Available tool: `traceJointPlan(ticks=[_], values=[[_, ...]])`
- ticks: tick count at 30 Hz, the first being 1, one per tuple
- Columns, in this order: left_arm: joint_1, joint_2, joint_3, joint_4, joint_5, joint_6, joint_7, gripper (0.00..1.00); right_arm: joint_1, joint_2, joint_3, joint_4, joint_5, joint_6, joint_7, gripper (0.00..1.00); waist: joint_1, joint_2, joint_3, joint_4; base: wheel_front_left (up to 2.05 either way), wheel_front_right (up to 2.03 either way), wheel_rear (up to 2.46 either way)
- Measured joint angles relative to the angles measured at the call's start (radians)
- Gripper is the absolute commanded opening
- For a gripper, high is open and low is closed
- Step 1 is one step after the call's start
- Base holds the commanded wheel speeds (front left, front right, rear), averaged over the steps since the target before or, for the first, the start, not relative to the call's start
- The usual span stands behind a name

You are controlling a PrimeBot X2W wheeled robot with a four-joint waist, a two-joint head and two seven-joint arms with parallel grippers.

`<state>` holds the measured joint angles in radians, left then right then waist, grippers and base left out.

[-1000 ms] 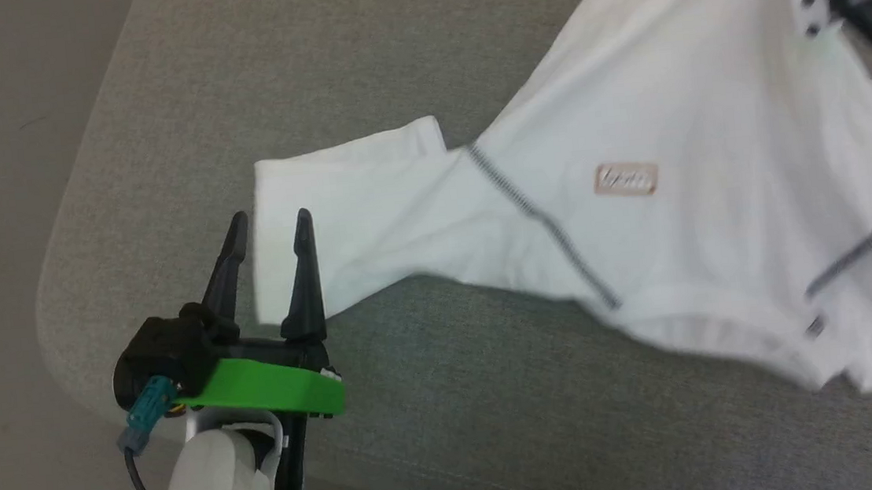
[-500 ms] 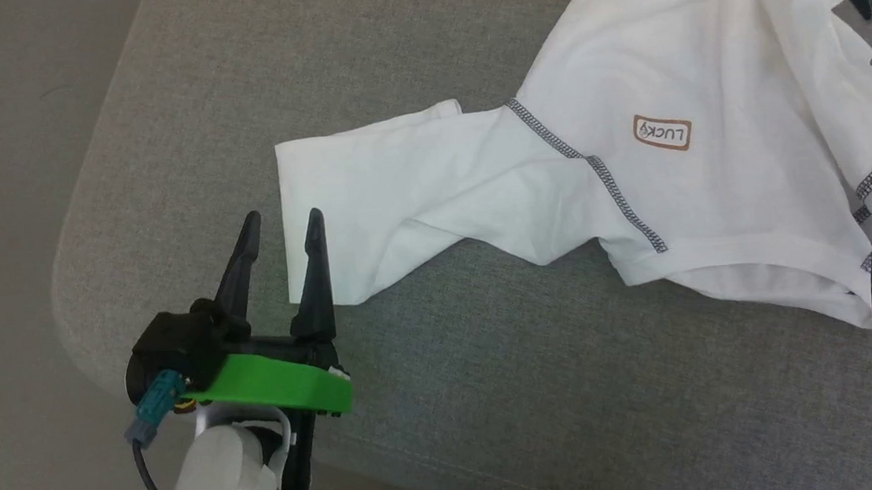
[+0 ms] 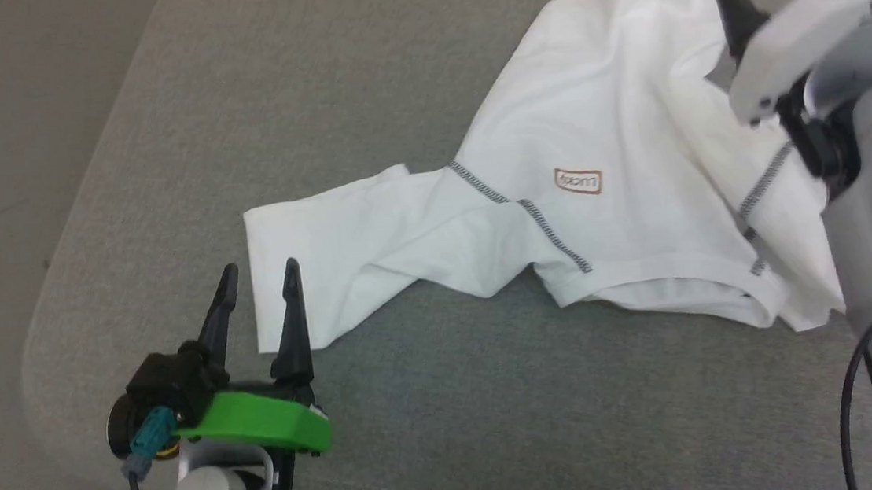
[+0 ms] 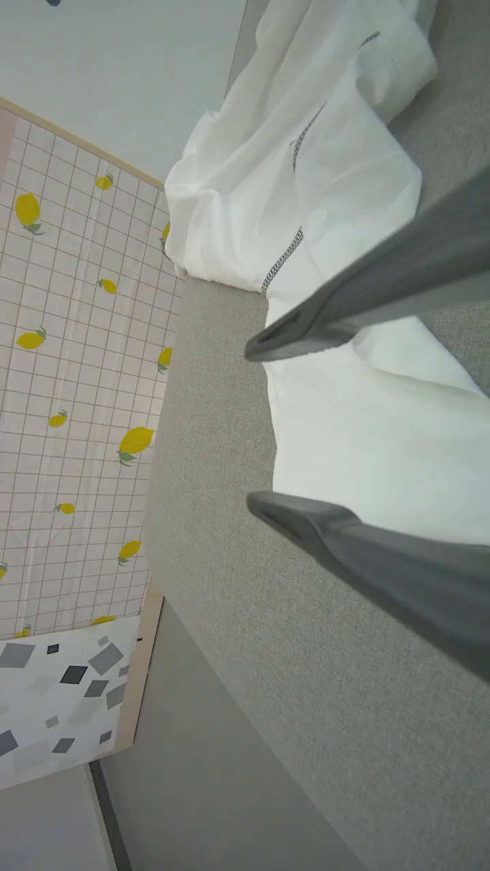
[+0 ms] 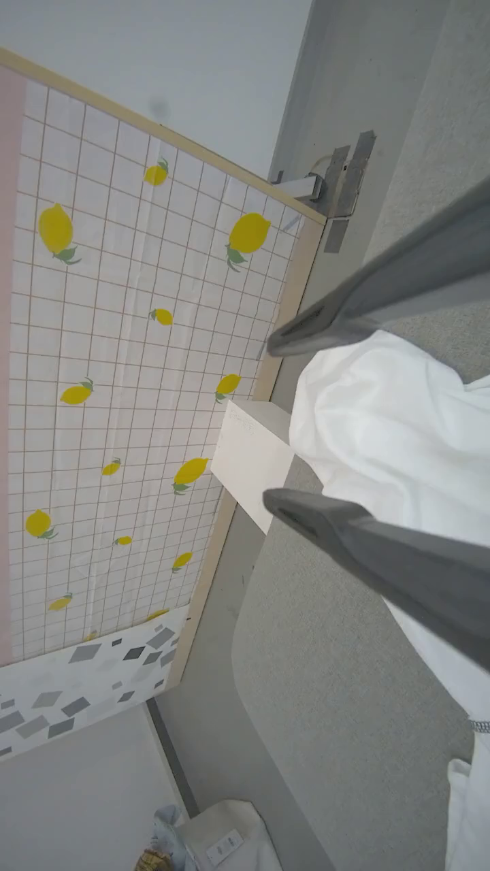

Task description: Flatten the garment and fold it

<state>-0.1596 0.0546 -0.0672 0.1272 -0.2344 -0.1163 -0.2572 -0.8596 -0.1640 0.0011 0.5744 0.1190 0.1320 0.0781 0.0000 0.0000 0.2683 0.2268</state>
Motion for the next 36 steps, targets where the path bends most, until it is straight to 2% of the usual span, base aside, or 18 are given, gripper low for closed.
traceJointPlan(ticks=[5, 10, 20, 23, 27, 36], values=[[0.042, 0.003, 0.023, 0.005, 0.006, -0.003, 0.000, 1.00, 0.203, 0.003, -0.027, -0.101, 0.017, 0.000, -0.053, 1.00, 0.0000, 0.0000, -0.059, -0.061, 0.00, 0.00, 0.00], [0.077, 0.003, 0.033, 0.006, 0.009, -0.003, 0.000, 1.00, 0.432, 0.016, -0.111, -0.230, 0.037, 0.000, -0.059, 1.00, -0.0001, 0.0000, -0.113, -0.122, 0.00, 0.00, 0.00], [0.114, 0.002, 0.045, 0.004, 0.008, -0.001, 0.000, 1.00, 0.769, 0.085, -0.220, -0.411, 0.041, 0.000, 0.021, 1.00, -0.0001, 0.0000, -0.186, -0.204, 0.00, 0.00, 0.00], [0.121, 0.002, 0.049, 0.003, 0.005, 0.002, 0.000, 1.00, 0.800, 0.093, -0.222, -0.427, 0.042, 0.000, 0.081, 1.00, -0.0001, 0.0001, -0.195, -0.218, 0.00, 0.00, 0.00], [0.122, 0.001, 0.047, -0.002, 0.004, 0.003, 0.000, 1.00, 0.776, 0.086, -0.194, -0.431, 0.042, 0.000, 0.215, 1.00, -0.0001, 0.0000, -0.188, -0.227, 0.00, 0.00, 0.00], [0.093, 0.000, 0.019, -0.007, 0.004, 0.003, 0.000, 1.00, 0.521, 0.008, -0.129, -0.337, 0.011, 0.000, 0.569, 1.00, -0.0001, 0.0000, -0.113, -0.207, 0.00, 0.00, 0.00]])
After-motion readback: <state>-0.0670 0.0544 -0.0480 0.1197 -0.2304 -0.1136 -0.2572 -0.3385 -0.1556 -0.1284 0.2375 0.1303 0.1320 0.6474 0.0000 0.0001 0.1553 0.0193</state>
